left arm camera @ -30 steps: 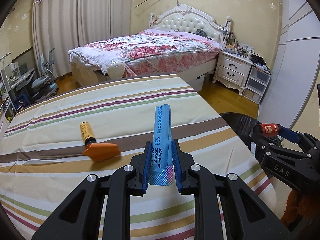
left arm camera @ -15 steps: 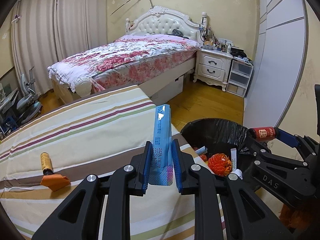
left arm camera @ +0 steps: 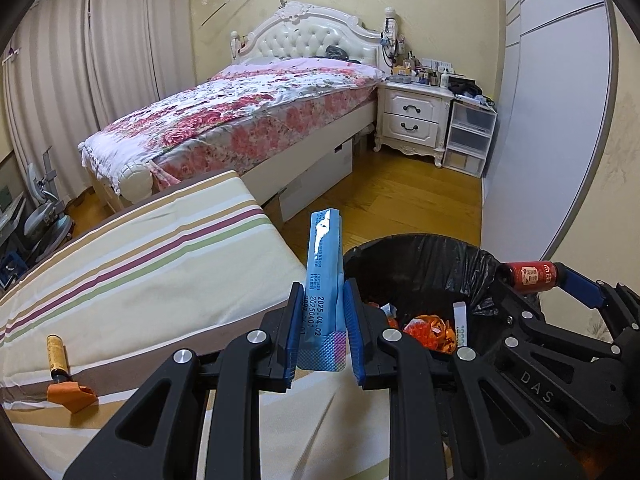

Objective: Collect trash
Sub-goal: 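Carry the red bottle and blue tube over the trash bin, then open both grippers to drop the red bottle and blue tube into the bin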

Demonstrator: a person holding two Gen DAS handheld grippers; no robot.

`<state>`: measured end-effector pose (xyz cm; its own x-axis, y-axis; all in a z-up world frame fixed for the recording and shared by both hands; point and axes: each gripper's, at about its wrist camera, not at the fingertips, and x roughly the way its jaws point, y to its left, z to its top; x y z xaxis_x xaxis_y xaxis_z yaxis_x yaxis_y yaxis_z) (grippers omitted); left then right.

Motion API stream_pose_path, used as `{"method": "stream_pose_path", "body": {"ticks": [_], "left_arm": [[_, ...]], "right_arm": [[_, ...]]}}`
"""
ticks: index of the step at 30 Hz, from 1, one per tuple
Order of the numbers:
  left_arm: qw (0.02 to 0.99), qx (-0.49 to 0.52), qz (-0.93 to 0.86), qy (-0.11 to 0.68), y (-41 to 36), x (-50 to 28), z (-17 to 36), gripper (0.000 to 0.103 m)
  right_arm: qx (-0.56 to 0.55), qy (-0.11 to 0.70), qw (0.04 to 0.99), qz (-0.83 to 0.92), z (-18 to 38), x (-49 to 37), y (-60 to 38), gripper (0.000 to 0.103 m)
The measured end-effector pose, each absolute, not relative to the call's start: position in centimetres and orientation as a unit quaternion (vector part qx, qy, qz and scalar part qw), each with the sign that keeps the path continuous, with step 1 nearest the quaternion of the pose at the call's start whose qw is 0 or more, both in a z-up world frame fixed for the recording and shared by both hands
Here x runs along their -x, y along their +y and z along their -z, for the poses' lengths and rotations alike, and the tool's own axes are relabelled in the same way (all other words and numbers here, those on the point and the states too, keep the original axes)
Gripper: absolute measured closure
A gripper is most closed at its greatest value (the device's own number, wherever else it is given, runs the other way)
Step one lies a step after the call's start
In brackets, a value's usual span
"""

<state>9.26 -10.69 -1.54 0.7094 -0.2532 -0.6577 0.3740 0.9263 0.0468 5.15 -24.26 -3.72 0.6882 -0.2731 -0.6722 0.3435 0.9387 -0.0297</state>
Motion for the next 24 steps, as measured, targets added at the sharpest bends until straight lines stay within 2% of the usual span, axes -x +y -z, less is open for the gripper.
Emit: {"method": "stream_pose_path", "body": {"ticks": [24], "left_arm": [[0.908,-0.109,0.182,0.361,-13.6,-11.7,3.4,0.079]], "right_arm": [[-0.061,0.365,0.905,0.210,5.1,-6.4,-25.8,0.031]]}}
